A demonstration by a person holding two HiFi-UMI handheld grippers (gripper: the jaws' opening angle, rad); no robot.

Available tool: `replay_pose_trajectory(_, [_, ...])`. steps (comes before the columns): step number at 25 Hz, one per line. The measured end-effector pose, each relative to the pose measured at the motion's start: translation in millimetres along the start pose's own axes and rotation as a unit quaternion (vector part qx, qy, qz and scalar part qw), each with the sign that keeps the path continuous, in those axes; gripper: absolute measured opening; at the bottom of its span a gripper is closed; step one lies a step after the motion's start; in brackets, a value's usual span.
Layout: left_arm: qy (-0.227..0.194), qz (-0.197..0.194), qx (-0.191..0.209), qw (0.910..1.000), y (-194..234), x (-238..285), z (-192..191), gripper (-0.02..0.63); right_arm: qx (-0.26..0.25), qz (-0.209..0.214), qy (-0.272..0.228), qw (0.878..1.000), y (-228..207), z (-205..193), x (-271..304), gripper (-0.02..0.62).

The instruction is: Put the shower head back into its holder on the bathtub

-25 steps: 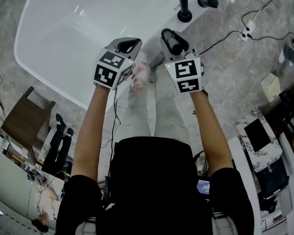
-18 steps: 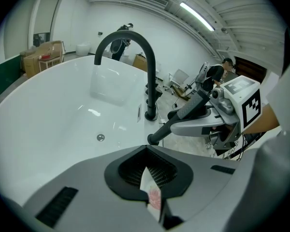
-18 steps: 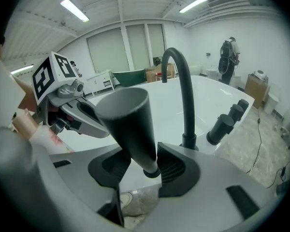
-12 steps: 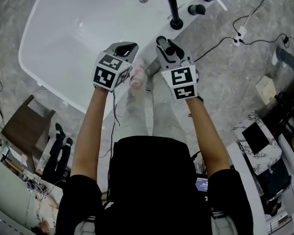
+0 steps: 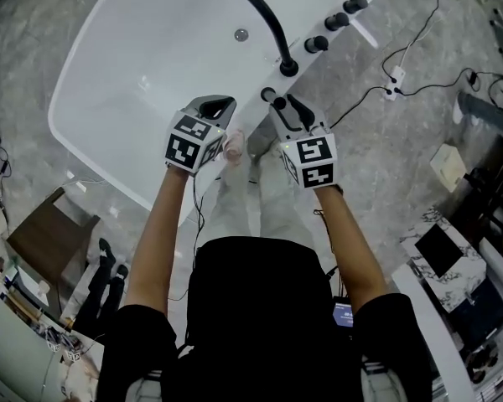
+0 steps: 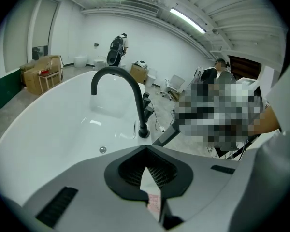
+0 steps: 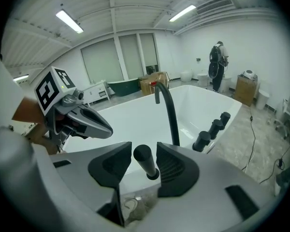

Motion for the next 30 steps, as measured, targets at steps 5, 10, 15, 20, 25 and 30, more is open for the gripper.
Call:
replay_pose_trajectory(5, [-0.021,0.000,0.014,0.9997,-18.5,-22.7,24.5,0.012,-0.012,-0.006,-0.022,1.000,0.2,23.3,-33.3,0.153])
replay_pose_trajectory(10, [-0.058,0.004,0.026,0.9980,-42.3,-61.2,59.3,0.013,-0.034,-0.013,-0.053,0.998,5.2,63.5,-79.5,0.082])
replay_pose_trajectory(15, [-0.113,0.019,0.038,0.9927,-67.1,-102.1,101.2,0.013,-0.003,-0.002,-0.080,0.997,0.7,108.8,-121.1,0.051])
replay_pose_trajectory(20, [-0.166,0.039,0.048,0.9842,-97.5,-142.6,140.3,0.012,0.002,-0.031,-0.128,0.991,-11.7,149.1,-171.2,0.028])
replay_pose_trajectory(25, [-0.218,0.055,0.076,0.9714,-127.4,-189.7,178.0,0.012,-0.016,-0.054,-0.194,0.979,-8.2,192.0,-229.1,0.024])
replay_pose_trajectory(30, [-0.267,0.068,0.113,0.9548,-151.9,-228.8,211.3,0.013,-0.034,-0.063,-0.257,0.964,0.8,228.7,-275.9,0.023])
Point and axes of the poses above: the fingertips, and each gripper's own axes: x forward along the fingers, y to its left, z out of its top, the point moved 5 cm from there along -x, backward along the fingers, and after that the axes turned 2 degrees about y, right-handed, at the moved point
